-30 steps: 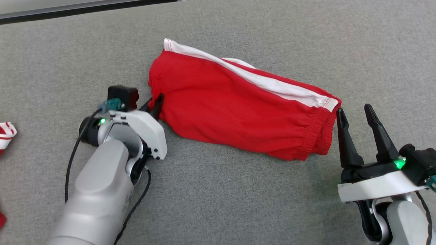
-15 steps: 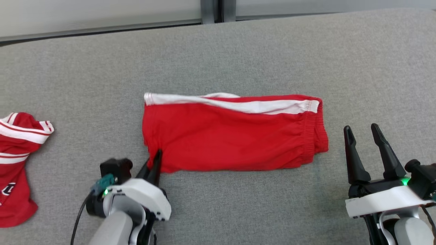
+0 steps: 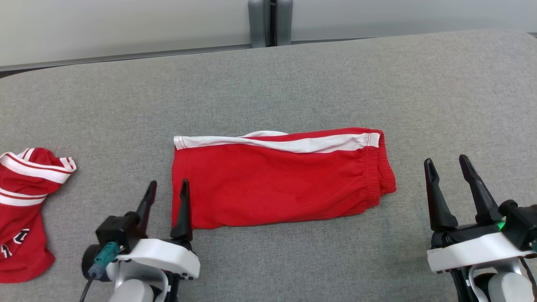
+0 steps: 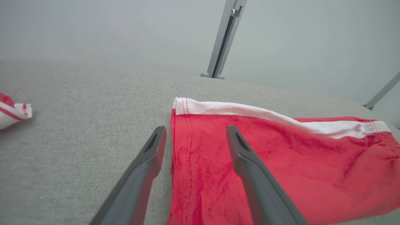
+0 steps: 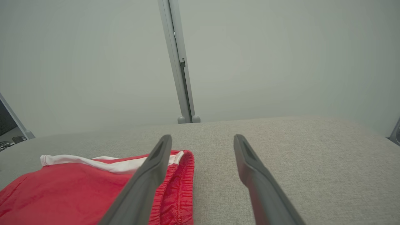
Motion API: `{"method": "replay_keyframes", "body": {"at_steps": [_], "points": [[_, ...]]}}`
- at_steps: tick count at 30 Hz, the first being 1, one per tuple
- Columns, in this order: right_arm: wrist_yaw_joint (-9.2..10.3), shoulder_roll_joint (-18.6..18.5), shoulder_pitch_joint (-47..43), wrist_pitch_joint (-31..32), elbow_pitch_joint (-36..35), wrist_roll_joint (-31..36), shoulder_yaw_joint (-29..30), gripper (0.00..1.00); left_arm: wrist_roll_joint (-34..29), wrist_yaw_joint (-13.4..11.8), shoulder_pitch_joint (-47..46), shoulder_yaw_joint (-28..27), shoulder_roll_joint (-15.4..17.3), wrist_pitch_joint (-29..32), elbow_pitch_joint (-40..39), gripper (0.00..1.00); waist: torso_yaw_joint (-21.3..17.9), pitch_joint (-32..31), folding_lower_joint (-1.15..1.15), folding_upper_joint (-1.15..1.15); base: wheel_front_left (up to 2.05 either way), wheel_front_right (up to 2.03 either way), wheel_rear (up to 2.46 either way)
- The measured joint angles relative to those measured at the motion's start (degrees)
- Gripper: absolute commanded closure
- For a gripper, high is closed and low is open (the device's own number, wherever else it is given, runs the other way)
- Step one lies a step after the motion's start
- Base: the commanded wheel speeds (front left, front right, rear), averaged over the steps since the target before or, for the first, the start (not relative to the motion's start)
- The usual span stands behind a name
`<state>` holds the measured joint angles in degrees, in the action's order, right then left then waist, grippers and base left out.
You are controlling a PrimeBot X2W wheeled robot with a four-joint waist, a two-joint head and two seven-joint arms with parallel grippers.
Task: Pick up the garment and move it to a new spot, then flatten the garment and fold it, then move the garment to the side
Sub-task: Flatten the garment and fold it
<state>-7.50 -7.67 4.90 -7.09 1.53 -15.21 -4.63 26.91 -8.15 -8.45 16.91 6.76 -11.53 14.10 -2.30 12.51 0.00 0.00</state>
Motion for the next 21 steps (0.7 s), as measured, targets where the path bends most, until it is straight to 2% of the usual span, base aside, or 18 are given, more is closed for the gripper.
{"method": "replay_keyframes", "body": {"at_steps": [6,14,18,21], "points": [[0.00,0.1,-0.7,1.1,-0.7,1.1,1.2,0.00,-3.6,-1.5,0.0,-2.1,2.5,-2.7,-5.9,0.00,0.7,-1.3,0.00,0.00,0.00,0.00,0.00],[0.00,0.2,-2.7,3.1,-1.7,1.7,1.6,0.00,-6.4,-2.0,1.8,-3.4,7.2,-2.8,-7.9,0.00,1.1,-3.8,0.00,0.00,0.00,0.00,0.00],[0.00,0.4,-3.7,3.8,-2.4,2.2,1.8,0.00,-6.5,-2.2,3.3,-3.3,8.4,-1.3,-8.9,0.00,1.4,-4.5,0.00,0.00,0.00,0.00,0.00],[0.00,0.6,-3.8,4.4,-2.7,2.2,2.0,0.00,-7.4,-3.9,4.4,-2.4,7.8,0.9,-12.6,0.00,1.5,-4.5,0.00,0.00,0.00,0.00,0.00]]}}
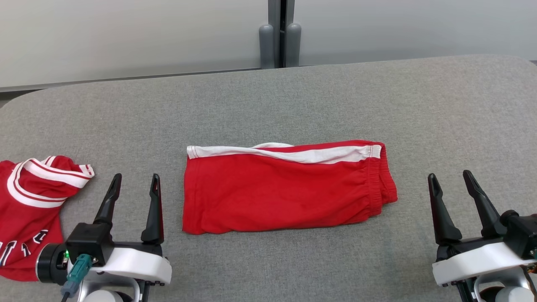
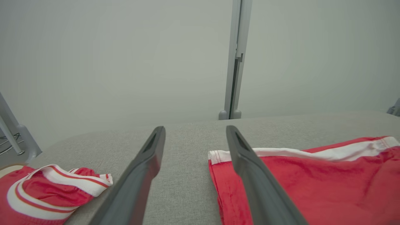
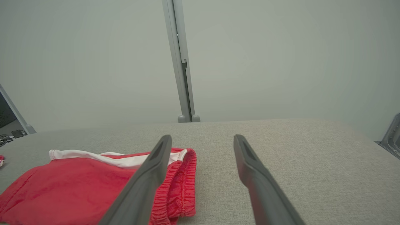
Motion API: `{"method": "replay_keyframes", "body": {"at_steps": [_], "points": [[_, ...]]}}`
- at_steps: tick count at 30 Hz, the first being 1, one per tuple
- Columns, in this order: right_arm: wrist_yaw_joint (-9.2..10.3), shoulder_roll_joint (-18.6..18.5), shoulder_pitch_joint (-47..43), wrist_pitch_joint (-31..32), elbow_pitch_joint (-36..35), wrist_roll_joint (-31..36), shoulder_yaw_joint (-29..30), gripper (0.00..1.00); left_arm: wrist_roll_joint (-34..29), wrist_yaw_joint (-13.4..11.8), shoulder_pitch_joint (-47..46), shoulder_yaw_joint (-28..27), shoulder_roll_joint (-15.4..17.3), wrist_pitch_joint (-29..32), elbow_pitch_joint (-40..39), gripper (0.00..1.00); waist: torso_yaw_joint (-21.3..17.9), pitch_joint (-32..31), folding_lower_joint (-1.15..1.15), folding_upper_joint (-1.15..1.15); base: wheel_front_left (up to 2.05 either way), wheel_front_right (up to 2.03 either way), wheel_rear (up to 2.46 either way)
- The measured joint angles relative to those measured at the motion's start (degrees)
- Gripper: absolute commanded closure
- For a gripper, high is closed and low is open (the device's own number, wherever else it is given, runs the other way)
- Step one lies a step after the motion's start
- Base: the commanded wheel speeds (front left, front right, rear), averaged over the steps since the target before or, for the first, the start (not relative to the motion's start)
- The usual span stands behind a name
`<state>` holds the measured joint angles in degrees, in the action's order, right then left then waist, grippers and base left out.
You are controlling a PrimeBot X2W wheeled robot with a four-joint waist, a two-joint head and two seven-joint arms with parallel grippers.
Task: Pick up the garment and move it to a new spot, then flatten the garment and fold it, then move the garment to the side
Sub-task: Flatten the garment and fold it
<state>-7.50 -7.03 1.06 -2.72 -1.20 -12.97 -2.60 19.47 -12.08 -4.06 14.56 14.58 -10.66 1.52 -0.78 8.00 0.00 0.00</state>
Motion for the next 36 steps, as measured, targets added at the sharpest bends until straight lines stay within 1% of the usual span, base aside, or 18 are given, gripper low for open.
{"method": "replay_keyframes", "body": {"at_steps": [3,12,19,21,25,29,31,33,36], "points": [[0.00,0.1,-0.1,0.3,-0.2,0.0,0.2,0.00,-0.2,-0.9,0.6,0.1,0.3,1.2,-2.1,0.00,0.1,0.1,0.00,0.00,0.00,0.00,0.00],[0.00,0.2,-0.1,0.5,-0.3,0.1,0.4,0.00,-0.3,-2.0,1.3,0.6,0.4,2.4,-4.9,0.00,0.5,0.3,0.00,0.00,0.00,0.00,0.00],[0.00,0.2,0.1,0.6,0.1,0.1,0.7,0.00,-0.3,-2.0,1.1,1.0,0.4,2.5,-5.0,0.00,1.5,0.8,0.00,0.00,0.00,0.00,0.00],[0.00,-0.2,1.1,1.0,1.1,0.0,0.0,0.00,-0.3,-1.6,-0.1,1.2,0.3,2.1,-4.9,0.00,2.2,1.8,0.00,0.00,0.00,0.00,0.00],[0.00,-0.6,3.8,1.4,3.5,-0.1,-1.6,0.00,-0.3,-1.5,-1.8,1.7,-0.4,1.5,-4.9,0.00,3.3,3.1,0.00,0.00,0.00,0.00,0.00],[0.00,-0.8,7.4,1.7,10.1,-0.7,-3.7,0.00,-0.3,-1.0,-4.1,2.3,-1.3,0.5,-4.0,0.00,5.0,5.4,0.00,0.00,0.00,0.00,0.00],[0.00,-0.8,8.7,1.5,13.8,-1.0,-3.2,0.00,-0.3,-0.5,-5.0,2.8,-1.7,0.0,-3.2,0.00,5.9,6.5,0.00,0.00,0.00,0.00,0.00],[0.00,-0.9,9.3,0.8,17.2,-1.0,-1.6,0.00,-0.3,-0.1,-5.9,3.3,-2.3,-0.3,-2.3,0.00,6.8,7.4,0.00,0.00,0.00,0.00,0.00],[0.00,-1.1,9.7,-0.2,20.1,-1.2,0.1,0.00,-0.3,0.4,-7.2,3.8,-2.7,-0.8,-1.5,0.00,7.9,8.8,0.00,0.00,0.00,0.00,0.00]]}}
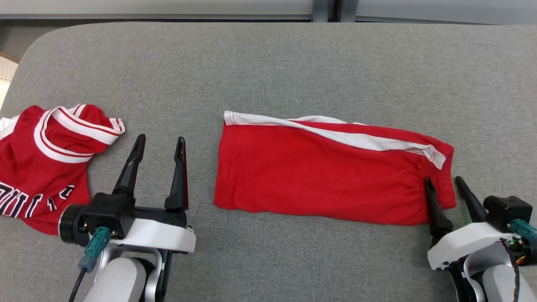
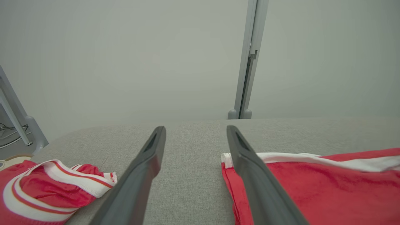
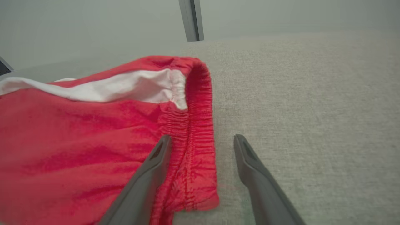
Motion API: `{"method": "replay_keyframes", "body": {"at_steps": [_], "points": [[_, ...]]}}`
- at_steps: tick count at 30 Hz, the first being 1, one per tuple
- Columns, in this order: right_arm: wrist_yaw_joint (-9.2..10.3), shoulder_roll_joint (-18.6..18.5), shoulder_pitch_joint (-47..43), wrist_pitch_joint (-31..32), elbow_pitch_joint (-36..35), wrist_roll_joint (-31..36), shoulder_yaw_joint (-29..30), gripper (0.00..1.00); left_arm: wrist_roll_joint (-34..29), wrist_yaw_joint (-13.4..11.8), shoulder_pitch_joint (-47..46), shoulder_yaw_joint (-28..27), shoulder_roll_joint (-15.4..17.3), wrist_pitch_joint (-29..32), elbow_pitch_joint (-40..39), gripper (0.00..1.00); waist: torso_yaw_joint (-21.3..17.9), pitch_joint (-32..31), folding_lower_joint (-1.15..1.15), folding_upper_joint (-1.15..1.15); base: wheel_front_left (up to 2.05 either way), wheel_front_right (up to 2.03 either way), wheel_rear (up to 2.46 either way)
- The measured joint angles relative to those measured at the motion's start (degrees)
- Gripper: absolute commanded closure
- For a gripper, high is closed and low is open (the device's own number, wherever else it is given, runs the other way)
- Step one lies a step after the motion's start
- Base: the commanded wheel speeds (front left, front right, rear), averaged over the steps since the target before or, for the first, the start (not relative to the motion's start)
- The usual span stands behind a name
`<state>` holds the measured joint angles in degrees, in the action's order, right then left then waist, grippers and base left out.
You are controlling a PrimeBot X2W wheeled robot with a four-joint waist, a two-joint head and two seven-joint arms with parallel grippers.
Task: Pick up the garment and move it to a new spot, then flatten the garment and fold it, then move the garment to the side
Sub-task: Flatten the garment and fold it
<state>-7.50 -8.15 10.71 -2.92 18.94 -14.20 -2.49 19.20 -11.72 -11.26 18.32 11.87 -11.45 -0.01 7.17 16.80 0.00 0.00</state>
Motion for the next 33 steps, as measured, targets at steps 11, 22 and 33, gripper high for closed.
{"method": "replay_keyframes", "body": {"at_steps": [11,22,33], "points": [[0.01,-2.1,4.6,2.2,4.0,-8.3,-6.8,1.00,0.0,0.1,-2.4,0.0,-0.1,-1.0,1.2,0.00,0.6,3.1,0.00,0.00,0.00,0.00,0.00],[-0.10,-6.8,2.6,2.9,2.1,-13.1,-8.1,1.00,0.4,-0.1,-2.5,-0.4,0.2,-1.2,1.3,0.00,-1.4,2.8,0.00,0.00,0.00,0.00,0.00],[-0.04,-10.8,0.1,6.8,-2.1,-18.2,-6.3,1.00,0.5,-0.6,-2.5,-0.3,0.7,-0.9,1.1,0.00,-3.0,1.6,0.00,0.00,0.00,0.00,0.00]]}}
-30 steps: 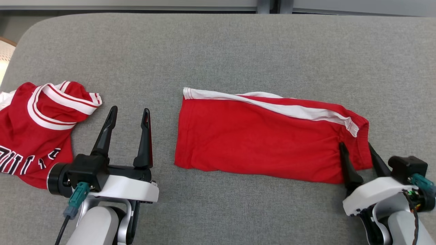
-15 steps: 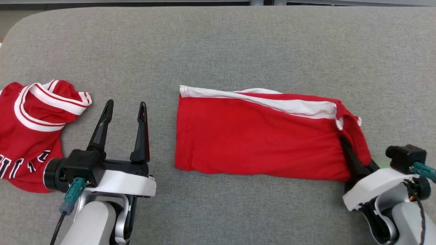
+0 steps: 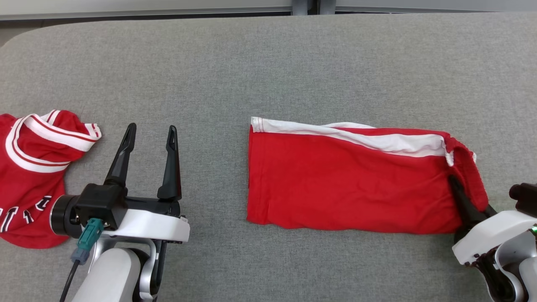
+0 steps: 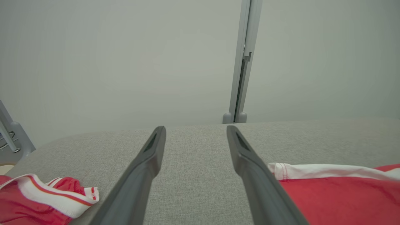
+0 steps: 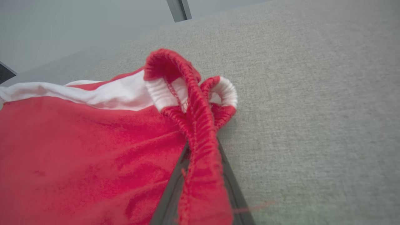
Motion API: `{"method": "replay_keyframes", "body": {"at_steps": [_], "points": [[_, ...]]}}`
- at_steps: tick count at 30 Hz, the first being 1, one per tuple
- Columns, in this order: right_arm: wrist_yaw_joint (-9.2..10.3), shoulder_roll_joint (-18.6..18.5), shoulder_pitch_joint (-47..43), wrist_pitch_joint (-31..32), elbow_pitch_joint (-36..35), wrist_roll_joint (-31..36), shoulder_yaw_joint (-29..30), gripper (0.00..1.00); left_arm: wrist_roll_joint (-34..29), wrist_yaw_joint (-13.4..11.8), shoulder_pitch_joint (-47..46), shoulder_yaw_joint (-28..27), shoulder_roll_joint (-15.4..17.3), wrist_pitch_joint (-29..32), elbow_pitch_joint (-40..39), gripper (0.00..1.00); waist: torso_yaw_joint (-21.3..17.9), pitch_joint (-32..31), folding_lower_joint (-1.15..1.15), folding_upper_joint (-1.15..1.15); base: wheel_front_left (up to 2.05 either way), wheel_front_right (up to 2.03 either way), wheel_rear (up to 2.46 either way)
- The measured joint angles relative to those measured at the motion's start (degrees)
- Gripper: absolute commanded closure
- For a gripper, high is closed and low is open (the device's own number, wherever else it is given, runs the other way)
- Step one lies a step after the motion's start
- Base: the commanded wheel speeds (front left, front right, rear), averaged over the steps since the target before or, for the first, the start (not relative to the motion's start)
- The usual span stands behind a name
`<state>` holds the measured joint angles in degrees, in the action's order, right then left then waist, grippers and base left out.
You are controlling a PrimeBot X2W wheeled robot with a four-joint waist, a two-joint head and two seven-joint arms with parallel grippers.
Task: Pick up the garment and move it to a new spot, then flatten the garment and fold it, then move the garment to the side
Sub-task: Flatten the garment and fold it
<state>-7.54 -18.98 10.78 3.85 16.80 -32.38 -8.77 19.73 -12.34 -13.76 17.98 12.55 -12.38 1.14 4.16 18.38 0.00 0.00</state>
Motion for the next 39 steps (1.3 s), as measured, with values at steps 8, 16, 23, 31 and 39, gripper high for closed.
{"method": "replay_keyframes", "body": {"at_steps": [8,16,23,31,39], "points": [[0.05,2.9,-1.6,11.4,-13.0,-14.5,-1.1,1.00,0.4,-0.3,0.1,0.1,0.4,0.3,0.2,0.00,-0.6,-1.0,0.00,0.00,0.00,0.00,0.00],[0.05,9.3,2.4,20.5,-16.7,-23.5,-6.3,1.00,0.5,-0.1,-0.8,1.1,-0.2,0.2,0.4,0.00,0.9,-0.6,0.00,0.00,0.00,0.00,0.00],[0.07,13.7,9.9,18.7,-6.3,-21.7,-13.8,1.00,0.9,0.4,-1.4,2.1,-1.1,-0.2,1.7,0.00,3.5,0.1,0.00,0.00,0.00,0.00,0.00],[0.07,14.5,15.1,10.5,2.6,-20.6,-18.3,0.53,1.1,0.7,-1.9,2.4,-1.7,-0.9,2.8,0.00,5.7,1.1,0.00,0.00,0.00,0.00,0.00],[0.07,13.2,18.0,0.0,0.4,-19.2,-25.0,0.00,1.2,0.7,-2.0,2.4,-1.8,-1.4,3.4,0.00,4.9,1.1,0.00,0.00,0.00,0.00,0.00]]}}
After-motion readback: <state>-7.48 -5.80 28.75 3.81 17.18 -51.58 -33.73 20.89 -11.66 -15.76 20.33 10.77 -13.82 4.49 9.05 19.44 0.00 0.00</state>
